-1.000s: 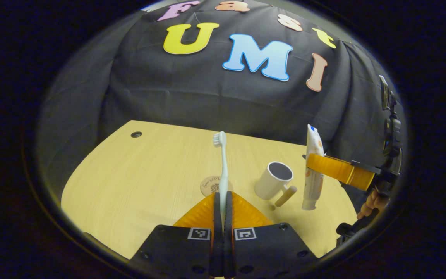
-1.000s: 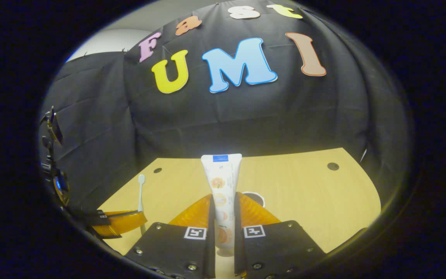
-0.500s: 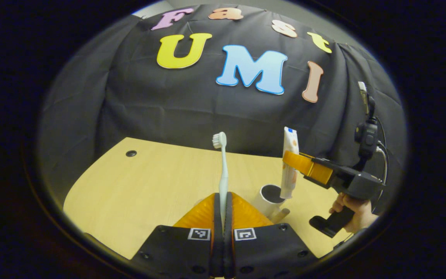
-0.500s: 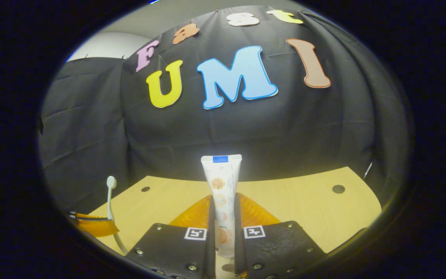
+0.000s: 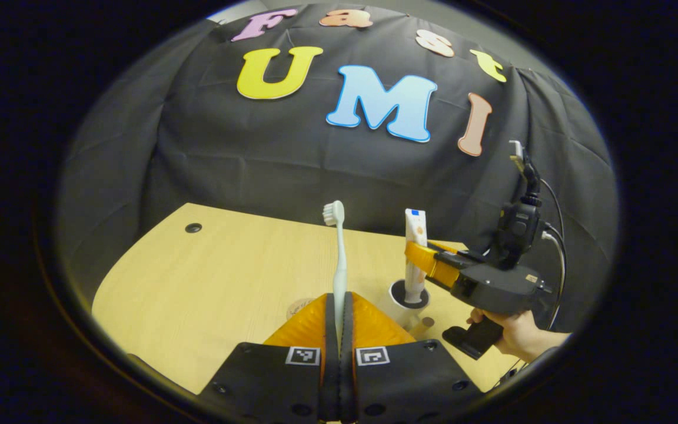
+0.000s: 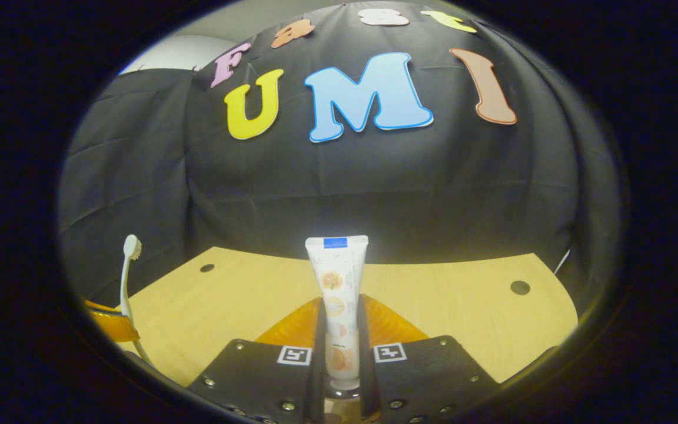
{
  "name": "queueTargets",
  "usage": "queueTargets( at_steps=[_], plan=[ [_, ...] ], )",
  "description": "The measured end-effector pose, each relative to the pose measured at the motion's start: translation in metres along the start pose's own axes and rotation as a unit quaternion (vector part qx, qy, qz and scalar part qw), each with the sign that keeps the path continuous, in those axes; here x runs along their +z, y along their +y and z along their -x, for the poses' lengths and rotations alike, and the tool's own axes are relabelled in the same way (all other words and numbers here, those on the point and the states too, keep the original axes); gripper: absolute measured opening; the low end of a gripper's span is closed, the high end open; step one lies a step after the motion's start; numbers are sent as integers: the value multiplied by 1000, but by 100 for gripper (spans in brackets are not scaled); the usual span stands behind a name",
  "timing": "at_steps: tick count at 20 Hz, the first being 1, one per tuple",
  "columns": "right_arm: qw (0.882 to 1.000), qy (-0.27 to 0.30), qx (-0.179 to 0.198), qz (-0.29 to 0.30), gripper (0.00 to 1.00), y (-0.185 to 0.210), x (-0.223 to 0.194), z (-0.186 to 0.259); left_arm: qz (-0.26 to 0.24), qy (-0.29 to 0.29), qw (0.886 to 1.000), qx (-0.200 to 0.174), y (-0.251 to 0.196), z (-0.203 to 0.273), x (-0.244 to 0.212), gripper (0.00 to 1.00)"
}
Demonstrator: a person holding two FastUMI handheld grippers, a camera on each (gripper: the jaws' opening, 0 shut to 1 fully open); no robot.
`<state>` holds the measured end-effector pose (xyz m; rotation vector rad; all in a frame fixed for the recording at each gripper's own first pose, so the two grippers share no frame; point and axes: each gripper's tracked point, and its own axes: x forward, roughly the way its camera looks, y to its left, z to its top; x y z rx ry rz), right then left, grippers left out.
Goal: Put the toothbrush and toothpaste on the desktop into the cup, then pick up the cup and place it on the coaster on the desktop.
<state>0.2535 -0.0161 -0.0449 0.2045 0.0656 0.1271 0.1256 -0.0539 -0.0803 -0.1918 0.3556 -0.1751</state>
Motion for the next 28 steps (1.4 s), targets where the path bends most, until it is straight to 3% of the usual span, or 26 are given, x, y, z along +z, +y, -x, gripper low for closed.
queueTargets(
  at_steps=[4,10,15,20,21,22,28],
  plan=[
    [1000,18,-6,21,28,1,-10,4,3,2,1000,-2,1,0,-1,7],
    [996,66,-8,59,25,7,-35,19,7,4,1000,-7,0,-1,-6,8],
    [993,89,-11,80,33,11,-46,30,2,2,1000,-20,-6,-4,-6,8],
    [995,69,-12,70,48,12,-24,48,-3,-5,999,-42,-16,-13,-5,7],
    [996,64,-14,63,45,12,-17,56,-2,-9,999,-50,-20,-16,-3,8],
    [997,57,-19,57,54,9,-10,65,0,-13,998,-58,-23,-18,-2,8],
    [997,12,-66,29,54,-15,24,125,18,-46,992,-113,-50,-37,9,8]
  ],
)
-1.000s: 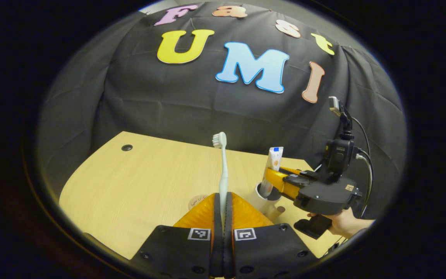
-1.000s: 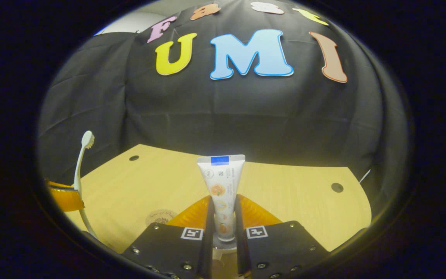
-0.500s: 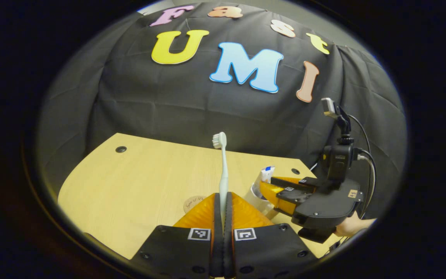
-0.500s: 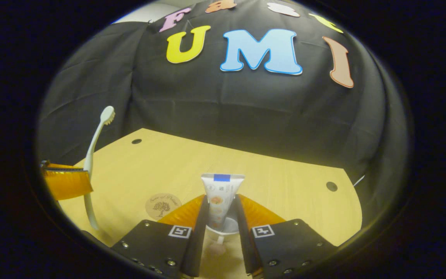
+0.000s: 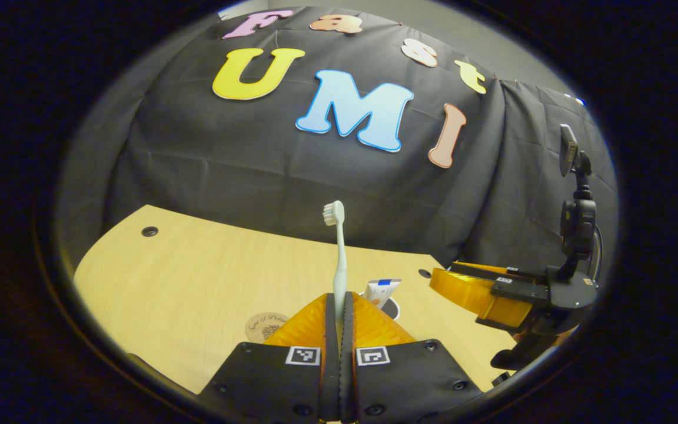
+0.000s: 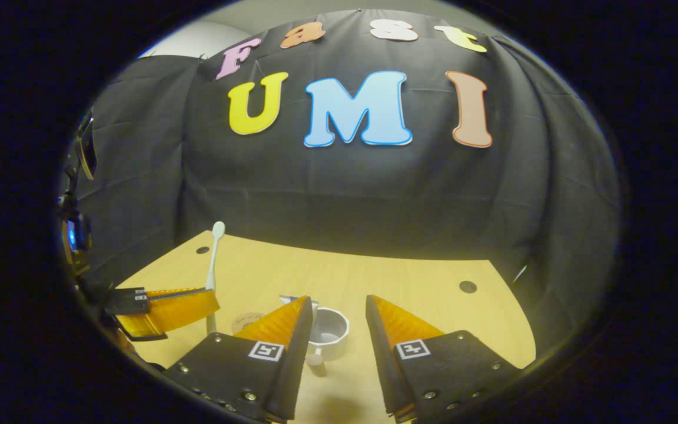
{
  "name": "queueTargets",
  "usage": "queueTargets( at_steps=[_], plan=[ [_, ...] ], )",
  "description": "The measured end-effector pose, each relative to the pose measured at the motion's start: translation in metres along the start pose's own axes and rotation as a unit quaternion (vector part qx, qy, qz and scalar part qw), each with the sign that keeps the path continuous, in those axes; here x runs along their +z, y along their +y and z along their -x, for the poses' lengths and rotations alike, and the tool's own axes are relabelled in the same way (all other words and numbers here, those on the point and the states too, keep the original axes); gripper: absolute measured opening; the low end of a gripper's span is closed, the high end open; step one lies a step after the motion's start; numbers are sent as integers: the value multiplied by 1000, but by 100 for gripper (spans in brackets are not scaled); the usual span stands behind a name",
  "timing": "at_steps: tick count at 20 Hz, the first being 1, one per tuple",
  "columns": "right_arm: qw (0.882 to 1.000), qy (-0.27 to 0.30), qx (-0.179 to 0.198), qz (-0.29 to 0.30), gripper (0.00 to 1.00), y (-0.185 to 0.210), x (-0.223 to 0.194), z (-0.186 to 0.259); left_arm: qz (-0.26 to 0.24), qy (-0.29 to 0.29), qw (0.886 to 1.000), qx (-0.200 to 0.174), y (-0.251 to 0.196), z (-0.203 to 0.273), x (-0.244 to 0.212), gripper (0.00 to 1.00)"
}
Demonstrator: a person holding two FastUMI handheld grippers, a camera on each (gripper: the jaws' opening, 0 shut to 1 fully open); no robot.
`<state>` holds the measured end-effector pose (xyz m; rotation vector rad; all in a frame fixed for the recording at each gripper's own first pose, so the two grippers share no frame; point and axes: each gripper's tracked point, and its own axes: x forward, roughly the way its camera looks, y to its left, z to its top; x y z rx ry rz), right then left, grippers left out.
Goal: Put the toothbrush and toothpaste on the desktop into the cup, then pick up the cup and place it on the coaster on the desktop.
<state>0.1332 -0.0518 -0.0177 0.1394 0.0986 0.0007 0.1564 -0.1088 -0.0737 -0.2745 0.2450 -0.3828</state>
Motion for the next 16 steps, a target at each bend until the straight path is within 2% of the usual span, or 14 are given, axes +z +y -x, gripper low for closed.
queueTargets(
  at_steps=[5,9,12,16],
  plan=[
    [999,-1,-41,-18,54,-27,-5,40,8,-52,996,-65,-41,-24,13,8],
    [997,20,-62,-37,54,-46,-25,61,14,-78,992,-97,-66,-50,9,8],
    [996,38,-76,-41,54,-61,-38,71,15,-96,989,-109,-79,-65,10,8],
    [994,49,-80,-55,54,-69,-46,79,-14,-117,988,-102,-79,-86,6,8]
  ],
)
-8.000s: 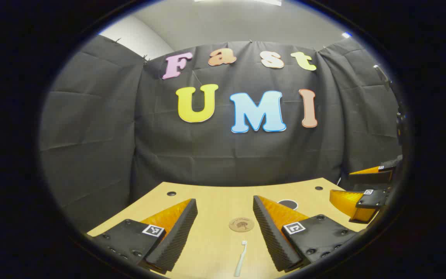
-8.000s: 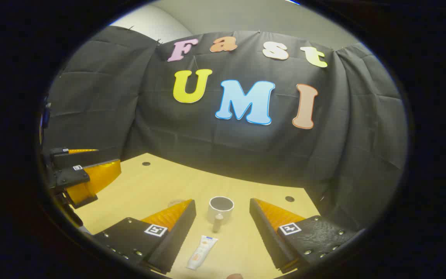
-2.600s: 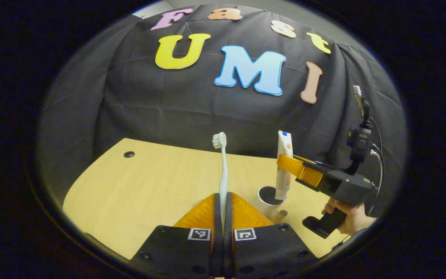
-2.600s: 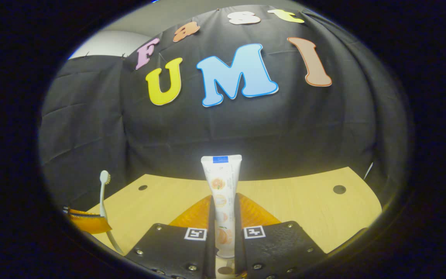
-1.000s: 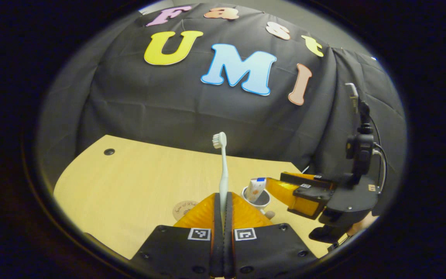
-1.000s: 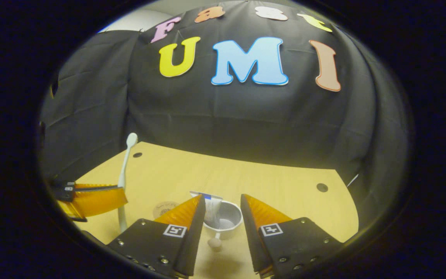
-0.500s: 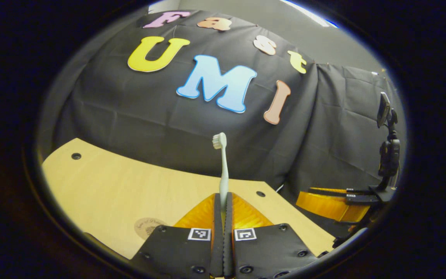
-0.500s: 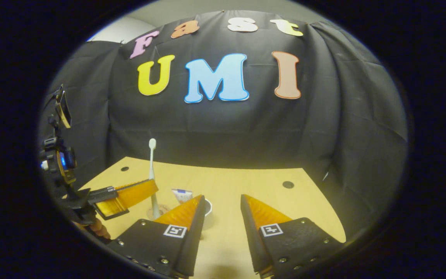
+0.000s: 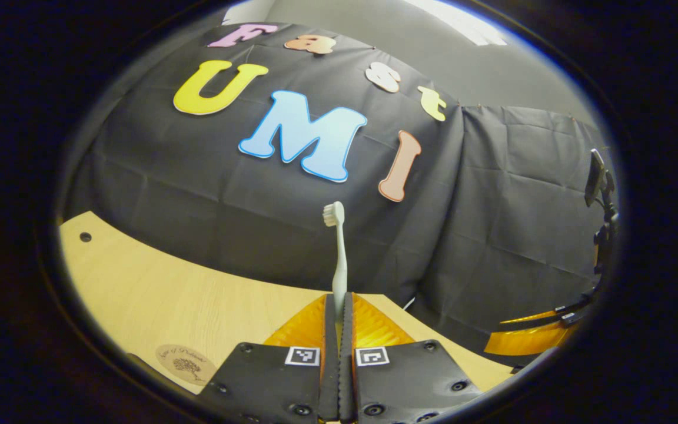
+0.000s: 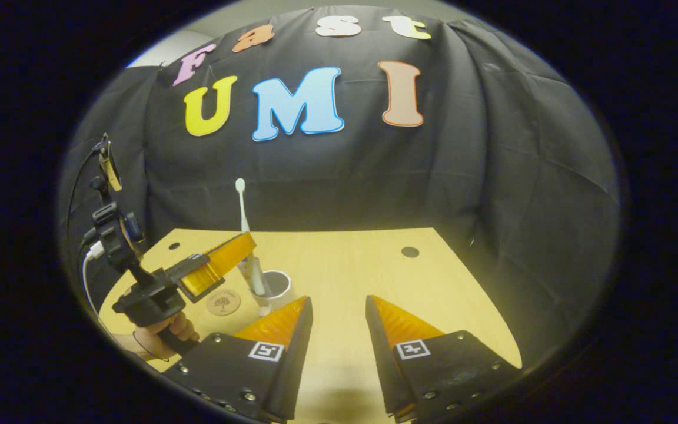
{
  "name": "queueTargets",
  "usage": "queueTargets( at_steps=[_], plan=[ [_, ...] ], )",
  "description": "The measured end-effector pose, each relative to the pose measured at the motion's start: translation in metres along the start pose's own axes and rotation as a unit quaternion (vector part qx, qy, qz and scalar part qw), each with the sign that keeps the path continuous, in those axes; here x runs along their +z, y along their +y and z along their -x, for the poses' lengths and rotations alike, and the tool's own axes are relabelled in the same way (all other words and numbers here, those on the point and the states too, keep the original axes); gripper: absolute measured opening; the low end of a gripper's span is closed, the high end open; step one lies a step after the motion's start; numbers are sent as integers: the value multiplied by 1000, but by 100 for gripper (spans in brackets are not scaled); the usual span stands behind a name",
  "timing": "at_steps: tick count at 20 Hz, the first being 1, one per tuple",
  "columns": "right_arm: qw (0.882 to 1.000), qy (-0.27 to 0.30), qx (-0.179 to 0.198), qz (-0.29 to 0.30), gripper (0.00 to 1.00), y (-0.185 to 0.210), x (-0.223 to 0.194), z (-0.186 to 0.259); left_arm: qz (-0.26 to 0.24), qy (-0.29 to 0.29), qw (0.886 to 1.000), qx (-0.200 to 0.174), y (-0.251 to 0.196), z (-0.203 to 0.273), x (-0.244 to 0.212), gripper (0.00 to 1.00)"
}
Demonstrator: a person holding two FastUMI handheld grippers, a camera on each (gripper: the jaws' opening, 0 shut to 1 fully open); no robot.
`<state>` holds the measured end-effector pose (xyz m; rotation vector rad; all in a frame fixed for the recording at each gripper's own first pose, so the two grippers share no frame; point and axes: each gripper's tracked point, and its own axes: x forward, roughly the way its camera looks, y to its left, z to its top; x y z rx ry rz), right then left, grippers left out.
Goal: Put the toothbrush and toothpaste on the desktop into the cup, then pick up the cup and place it on the coaster on the desktop.
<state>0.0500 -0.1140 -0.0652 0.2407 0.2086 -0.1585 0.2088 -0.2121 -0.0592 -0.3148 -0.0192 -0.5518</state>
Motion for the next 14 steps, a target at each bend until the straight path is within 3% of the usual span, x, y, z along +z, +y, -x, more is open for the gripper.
queueTargets(
  at_steps=[5,14],
  plan=[
    [1000,11,11,-7,54,3,-4,-5,-53,-7,999,0,3,-16,-8,10],
    [1000,12,23,-17,54,9,1,-16,-83,-3,997,7,7,-19,-18,14]
  ],
)
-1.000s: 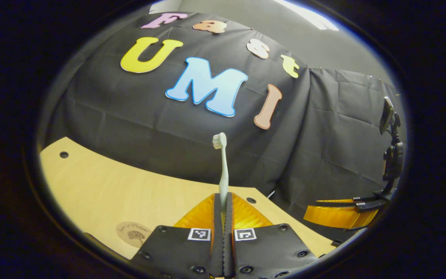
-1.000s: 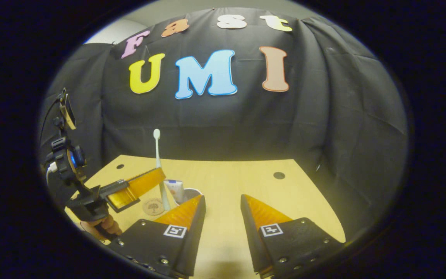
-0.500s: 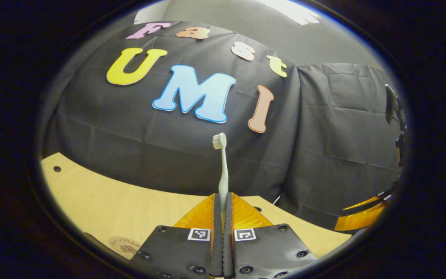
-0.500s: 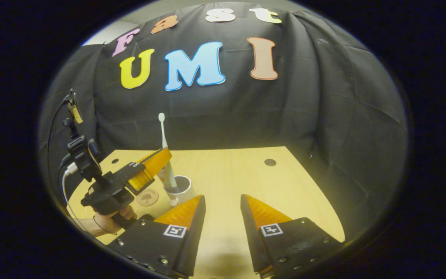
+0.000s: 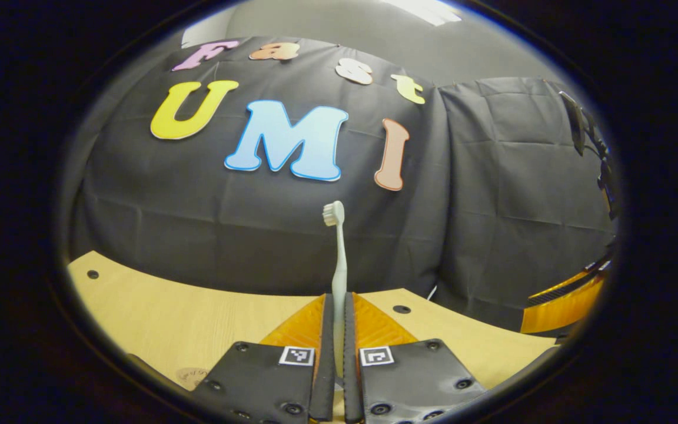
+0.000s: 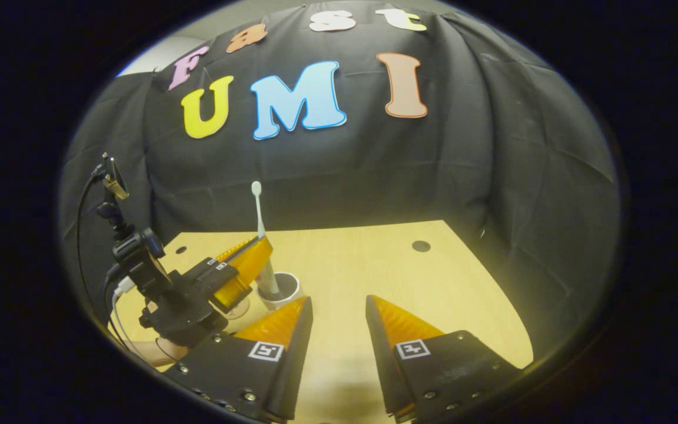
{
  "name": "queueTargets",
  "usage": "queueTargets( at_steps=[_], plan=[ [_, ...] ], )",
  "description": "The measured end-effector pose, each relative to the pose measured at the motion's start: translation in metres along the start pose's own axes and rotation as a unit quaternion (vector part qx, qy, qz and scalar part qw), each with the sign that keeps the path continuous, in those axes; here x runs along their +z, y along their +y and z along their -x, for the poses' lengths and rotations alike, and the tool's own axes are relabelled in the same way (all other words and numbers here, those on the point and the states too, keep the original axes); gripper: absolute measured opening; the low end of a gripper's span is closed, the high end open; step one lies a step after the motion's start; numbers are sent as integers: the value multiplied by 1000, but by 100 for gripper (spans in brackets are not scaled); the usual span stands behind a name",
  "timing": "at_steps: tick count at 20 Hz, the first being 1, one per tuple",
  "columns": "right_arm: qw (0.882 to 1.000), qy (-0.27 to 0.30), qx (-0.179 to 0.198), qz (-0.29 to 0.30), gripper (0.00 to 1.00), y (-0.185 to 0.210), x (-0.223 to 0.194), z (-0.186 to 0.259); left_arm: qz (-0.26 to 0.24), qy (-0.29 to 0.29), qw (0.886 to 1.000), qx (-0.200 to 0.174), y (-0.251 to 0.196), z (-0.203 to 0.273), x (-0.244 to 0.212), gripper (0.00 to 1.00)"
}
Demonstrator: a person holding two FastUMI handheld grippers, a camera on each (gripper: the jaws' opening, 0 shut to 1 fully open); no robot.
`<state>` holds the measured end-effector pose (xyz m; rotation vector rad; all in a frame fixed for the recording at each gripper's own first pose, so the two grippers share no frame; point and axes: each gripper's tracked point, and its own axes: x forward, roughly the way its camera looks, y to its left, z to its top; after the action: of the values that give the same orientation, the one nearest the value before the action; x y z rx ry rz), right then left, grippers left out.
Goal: Put the toothbrush and toothpaste on the desktop into the cup, then pick up the cup and place it on the coaster on the desktop.
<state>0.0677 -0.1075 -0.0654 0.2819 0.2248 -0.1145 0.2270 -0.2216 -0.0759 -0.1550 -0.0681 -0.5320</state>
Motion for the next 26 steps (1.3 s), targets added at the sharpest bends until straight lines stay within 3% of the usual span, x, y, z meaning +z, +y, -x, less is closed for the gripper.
queueTargets(
  at_steps=[4,7,11,13,16,17,18,19,20,21,22,24,25,26],
  plan=[
    [1000,3,2,-2,54,1,0,-3,-2,2,1000,-1,-3,3,3,16],
    [1000,2,4,-6,54,6,1,-4,-3,-4,1000,-2,-4,4,9,24],
    [1000,-2,7,-1,54,11,3,-4,-10,8,1000,-8,-7,12,9,43],
    [1000,-5,8,2,54,15,8,-5,-9,8,1000,-10,-9,16,12,58],
    [1000,-7,12,5,54,22,9,-7,-12,6,1000,-7,-7,26,20,58],
    [1000,-8,14,6,54,24,10,-8,-14,5,1000,-5,-6,29,24,66],
    [1000,-10,14,9,54,26,10,-9,-17,4,1000,-1,-2,33,27,65],
    [1000,-10,17,12,54,29,10,-11,-17,4,1000,2,-1,36,30,74],
    [1000,-9,16,14,54,30,9,-14,-17,4,1000,7,3,40,33,71],
    [1000,-10,15,17,54,31,9,-16,-17,3,1000,8,4,44,38,79],
    [1000,-11,13,20,55,33,9,-17,-20,3,1000,13,6,47,41,78],
    [1000,-12,13,25,54,36,8,-20,-29,2,999,20,10,55,49,87],
    [1000,-12,13,26,54,37,7,-22,-35,2,999,22,11,58,51,84],
    [1000,-12,13,26,54,38,7,-24,-38,3,999,24,12,62,53,90]
  ],
)
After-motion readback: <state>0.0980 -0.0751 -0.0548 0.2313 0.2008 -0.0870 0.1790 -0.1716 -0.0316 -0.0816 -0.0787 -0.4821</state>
